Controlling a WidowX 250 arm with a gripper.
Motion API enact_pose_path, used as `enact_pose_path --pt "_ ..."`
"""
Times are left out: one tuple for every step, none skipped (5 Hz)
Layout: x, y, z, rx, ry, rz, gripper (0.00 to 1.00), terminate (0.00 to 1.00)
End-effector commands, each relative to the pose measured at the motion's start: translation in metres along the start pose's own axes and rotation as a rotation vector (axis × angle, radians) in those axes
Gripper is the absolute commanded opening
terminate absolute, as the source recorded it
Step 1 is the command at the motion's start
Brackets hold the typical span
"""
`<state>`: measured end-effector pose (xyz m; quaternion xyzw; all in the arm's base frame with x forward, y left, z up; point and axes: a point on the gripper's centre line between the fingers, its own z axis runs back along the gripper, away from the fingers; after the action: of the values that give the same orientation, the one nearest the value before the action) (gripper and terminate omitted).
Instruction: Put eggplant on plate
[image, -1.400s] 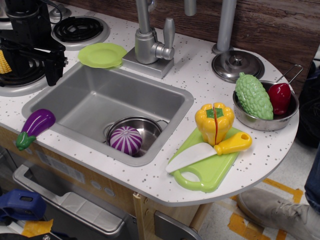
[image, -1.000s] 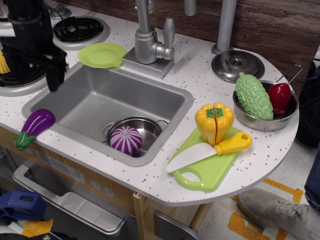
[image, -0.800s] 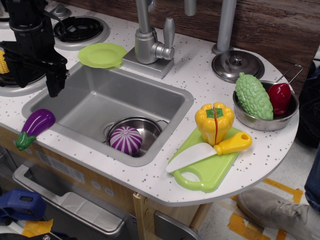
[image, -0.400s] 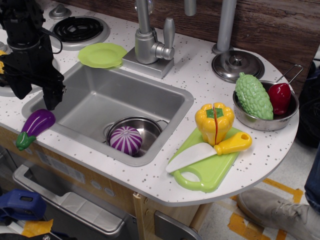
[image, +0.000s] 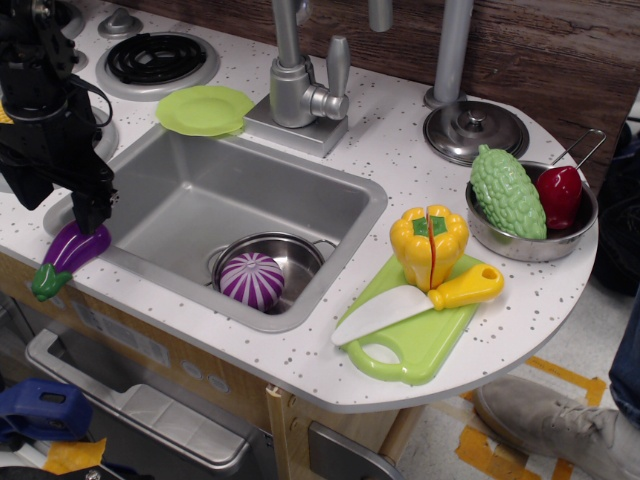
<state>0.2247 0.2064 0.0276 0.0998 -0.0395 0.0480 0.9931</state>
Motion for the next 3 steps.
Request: enact_pose_path --pt "-0.003 0.008 -0.004 -0.009 -0.030 0.005 1.00 0.00" --pt "-0.003 0.008 -0.011 -0.026 -0.041 0.001 1.00 0.00" --pt "-0.004 0.004 -0.017 -0.039 -0.052 0.002 1.00 0.00"
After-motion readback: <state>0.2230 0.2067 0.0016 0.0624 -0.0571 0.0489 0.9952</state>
